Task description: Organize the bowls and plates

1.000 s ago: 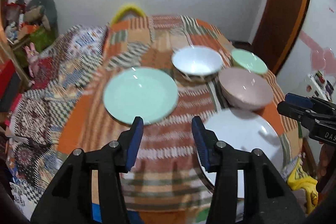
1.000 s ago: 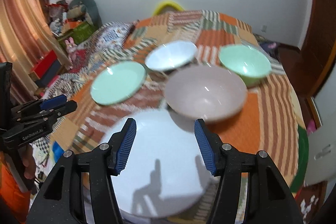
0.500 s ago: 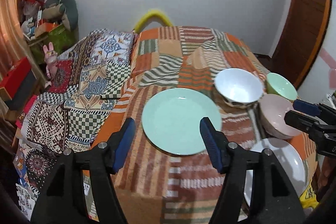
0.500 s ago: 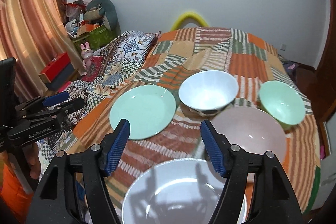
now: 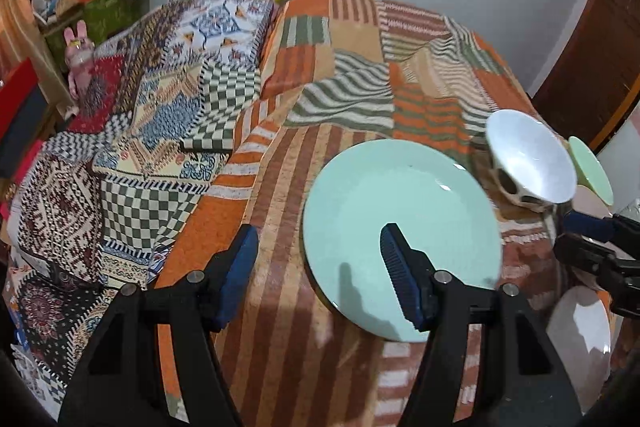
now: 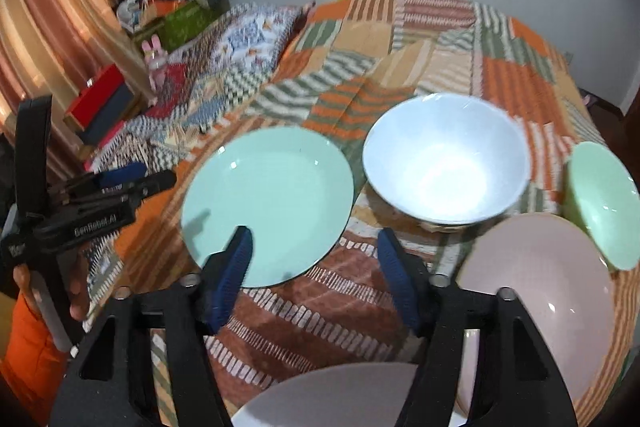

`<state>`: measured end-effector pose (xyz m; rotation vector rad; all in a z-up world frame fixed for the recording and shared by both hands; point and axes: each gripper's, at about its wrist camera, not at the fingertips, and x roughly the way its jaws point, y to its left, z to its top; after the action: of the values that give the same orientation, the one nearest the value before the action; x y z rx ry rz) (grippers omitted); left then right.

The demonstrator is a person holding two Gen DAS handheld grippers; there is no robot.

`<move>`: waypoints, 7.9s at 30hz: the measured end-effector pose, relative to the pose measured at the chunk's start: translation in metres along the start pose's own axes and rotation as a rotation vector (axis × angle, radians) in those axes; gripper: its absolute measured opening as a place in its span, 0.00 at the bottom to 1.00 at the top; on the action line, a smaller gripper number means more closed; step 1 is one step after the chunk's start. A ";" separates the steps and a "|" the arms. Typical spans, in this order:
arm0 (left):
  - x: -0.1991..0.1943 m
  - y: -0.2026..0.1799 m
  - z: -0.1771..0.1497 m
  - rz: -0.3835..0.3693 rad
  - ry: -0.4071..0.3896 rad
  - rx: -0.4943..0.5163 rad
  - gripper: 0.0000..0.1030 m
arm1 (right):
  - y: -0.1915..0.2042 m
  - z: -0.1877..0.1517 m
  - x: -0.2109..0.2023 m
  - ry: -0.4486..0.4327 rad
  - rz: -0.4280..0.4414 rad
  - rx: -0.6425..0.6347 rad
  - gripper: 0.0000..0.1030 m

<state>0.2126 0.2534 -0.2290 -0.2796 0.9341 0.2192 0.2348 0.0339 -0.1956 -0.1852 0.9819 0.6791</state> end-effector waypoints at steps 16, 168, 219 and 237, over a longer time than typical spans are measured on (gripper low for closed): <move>0.056 0.018 -0.001 -0.074 0.098 -0.006 0.26 | -0.007 0.010 0.061 0.207 -0.045 0.041 0.37; -0.047 -0.253 -0.023 -0.178 -0.003 0.335 0.61 | -0.131 -0.104 -0.146 -0.229 -0.175 0.293 0.61; -0.100 -0.226 -0.035 -0.245 -0.024 0.334 0.13 | -0.102 -0.085 -0.152 -0.228 -0.117 0.233 0.23; -0.165 -0.115 -0.061 -0.088 -0.096 0.202 0.13 | -0.008 -0.068 -0.124 -0.206 0.022 0.056 0.23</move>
<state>0.1058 0.1137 -0.1128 -0.1219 0.8398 0.0560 0.1459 -0.0569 -0.1333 -0.0537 0.8056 0.6759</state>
